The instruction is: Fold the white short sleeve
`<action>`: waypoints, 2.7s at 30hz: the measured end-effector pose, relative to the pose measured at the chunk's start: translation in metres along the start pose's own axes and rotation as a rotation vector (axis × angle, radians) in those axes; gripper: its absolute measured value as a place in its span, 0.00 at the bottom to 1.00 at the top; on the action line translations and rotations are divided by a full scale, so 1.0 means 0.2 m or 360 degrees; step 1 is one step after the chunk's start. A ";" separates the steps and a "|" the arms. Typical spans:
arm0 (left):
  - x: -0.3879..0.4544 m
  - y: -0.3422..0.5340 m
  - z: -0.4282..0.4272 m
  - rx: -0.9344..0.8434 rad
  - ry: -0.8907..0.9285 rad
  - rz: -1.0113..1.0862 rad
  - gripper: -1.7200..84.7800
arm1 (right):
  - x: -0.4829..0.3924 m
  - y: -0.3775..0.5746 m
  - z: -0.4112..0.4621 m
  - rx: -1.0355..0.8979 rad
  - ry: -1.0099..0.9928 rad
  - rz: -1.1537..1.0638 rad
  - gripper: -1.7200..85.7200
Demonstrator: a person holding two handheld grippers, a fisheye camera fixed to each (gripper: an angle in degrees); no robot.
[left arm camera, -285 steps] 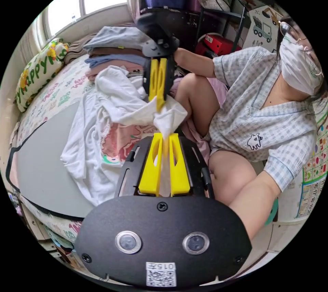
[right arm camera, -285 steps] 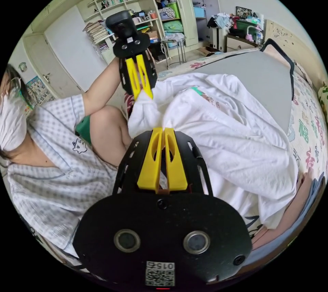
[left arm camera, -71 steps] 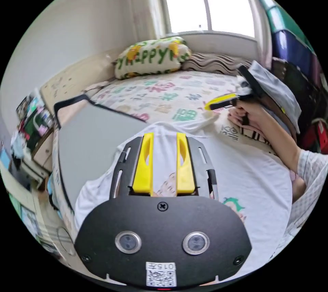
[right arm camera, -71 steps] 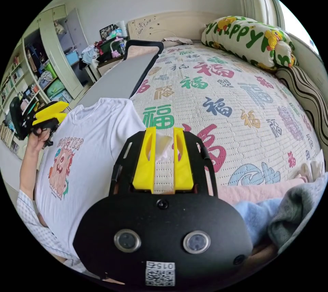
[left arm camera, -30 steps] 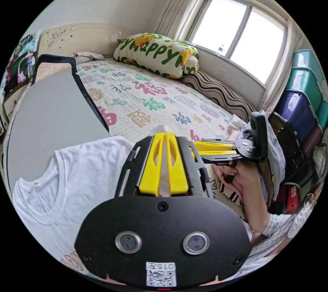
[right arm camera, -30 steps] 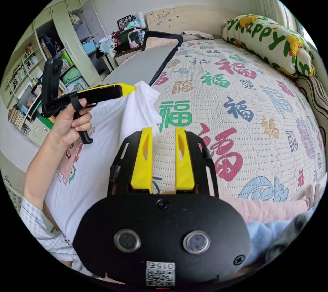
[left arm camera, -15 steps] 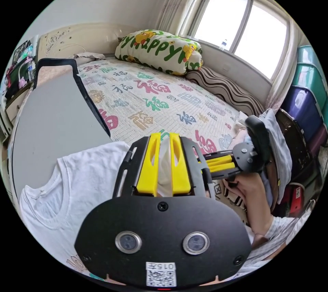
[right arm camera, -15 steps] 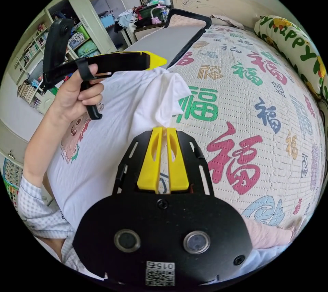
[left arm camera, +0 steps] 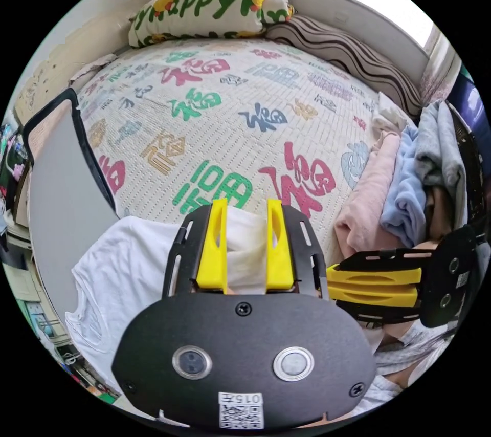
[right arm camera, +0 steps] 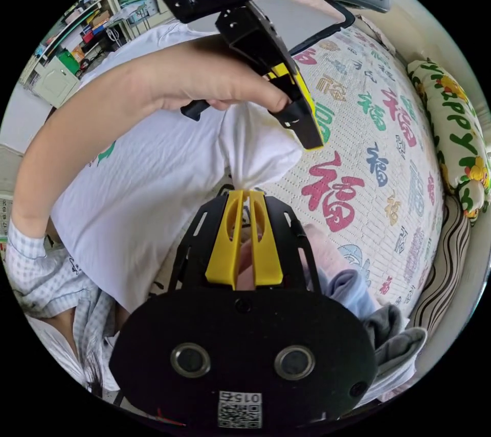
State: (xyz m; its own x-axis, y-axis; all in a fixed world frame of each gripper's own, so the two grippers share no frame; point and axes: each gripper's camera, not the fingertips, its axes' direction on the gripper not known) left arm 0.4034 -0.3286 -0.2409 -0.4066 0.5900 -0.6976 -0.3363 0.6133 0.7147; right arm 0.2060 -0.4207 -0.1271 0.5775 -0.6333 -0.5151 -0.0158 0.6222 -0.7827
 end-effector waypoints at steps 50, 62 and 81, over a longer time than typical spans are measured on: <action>-0.13 0.23 -0.16 0.0460 0.0051 0.0102 0.08 | -0.43 -0.01 -0.26 0.0337 0.0800 0.0291 0.01; 0.13 -0.03 0.12 0.0309 0.0070 0.0253 0.05 | -0.18 0.00 -0.19 0.0456 0.0541 0.0740 0.07; -0.03 0.47 -0.24 0.0340 0.0120 0.0222 0.10 | -0.18 -0.13 -0.01 0.0041 0.0289 0.0448 0.12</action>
State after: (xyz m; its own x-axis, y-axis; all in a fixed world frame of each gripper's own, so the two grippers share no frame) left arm 0.3337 -0.3003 -0.1669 -0.5013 0.6405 -0.5818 -0.0887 0.6308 0.7709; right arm 0.1850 -0.4149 -0.0890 0.3984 -0.5050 -0.7657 -0.1323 0.7944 -0.5928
